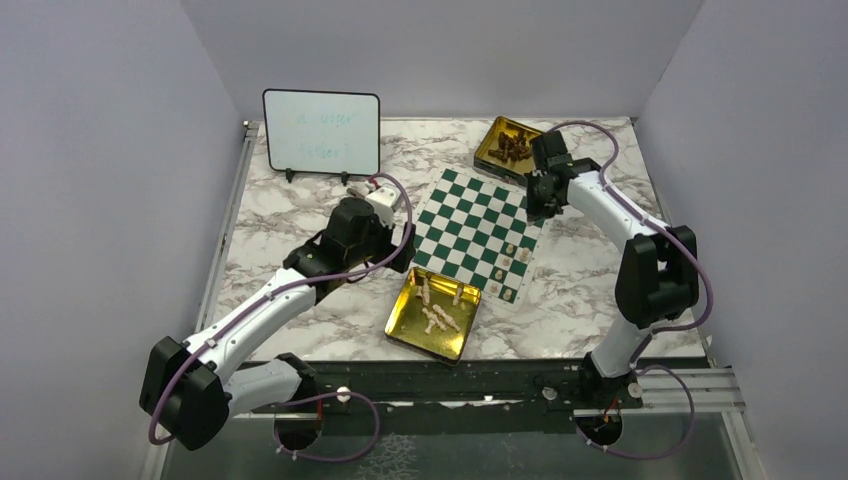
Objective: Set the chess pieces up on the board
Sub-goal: Place the chess piece on the chessboard.
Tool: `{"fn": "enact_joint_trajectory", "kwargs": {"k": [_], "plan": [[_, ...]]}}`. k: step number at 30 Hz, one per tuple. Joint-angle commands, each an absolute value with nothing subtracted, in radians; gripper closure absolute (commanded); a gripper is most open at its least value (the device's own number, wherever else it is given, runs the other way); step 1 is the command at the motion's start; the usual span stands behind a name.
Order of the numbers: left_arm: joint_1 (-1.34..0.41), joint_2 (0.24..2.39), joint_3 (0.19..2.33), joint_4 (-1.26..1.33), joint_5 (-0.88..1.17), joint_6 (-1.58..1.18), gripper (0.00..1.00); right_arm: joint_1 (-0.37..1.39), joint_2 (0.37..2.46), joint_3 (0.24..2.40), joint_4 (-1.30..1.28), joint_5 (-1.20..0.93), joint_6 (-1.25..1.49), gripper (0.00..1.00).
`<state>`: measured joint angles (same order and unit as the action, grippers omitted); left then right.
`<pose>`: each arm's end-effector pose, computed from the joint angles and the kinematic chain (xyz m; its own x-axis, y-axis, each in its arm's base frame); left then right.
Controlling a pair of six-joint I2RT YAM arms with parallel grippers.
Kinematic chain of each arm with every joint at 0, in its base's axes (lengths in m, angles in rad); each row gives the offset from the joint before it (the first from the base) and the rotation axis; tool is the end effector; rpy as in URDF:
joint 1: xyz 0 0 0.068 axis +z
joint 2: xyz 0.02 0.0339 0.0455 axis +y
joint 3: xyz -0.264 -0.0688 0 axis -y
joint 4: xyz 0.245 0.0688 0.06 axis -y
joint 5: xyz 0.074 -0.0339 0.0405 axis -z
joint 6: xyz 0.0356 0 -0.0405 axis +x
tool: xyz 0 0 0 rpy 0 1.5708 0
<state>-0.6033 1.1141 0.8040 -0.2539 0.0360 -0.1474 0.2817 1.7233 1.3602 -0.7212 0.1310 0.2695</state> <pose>0.2033 -0.1417 0.2742 -0.5224 0.1817 -0.8331 0.5210 0.8415 -0.1432 0.3486 0.0960 0.2469 -0.8762 0.0212 -0.4814 0.0170 0.9998 0.0132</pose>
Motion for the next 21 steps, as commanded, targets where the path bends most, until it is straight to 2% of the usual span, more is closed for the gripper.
{"fn": "enact_joint_trajectory", "kwargs": {"k": [1, 21], "plan": [[-0.598, 1.066, 0.781, -0.264, -0.011, -0.158, 0.01, 0.23, 1.777, 1.427, -0.758, 0.13, 0.245, 0.97], [-0.6, 0.969, 0.742, -0.258, -0.017, -0.128, 0.01, 0.153, 1.996, 1.593, -0.799, 0.094, 0.22, 0.92]]}}
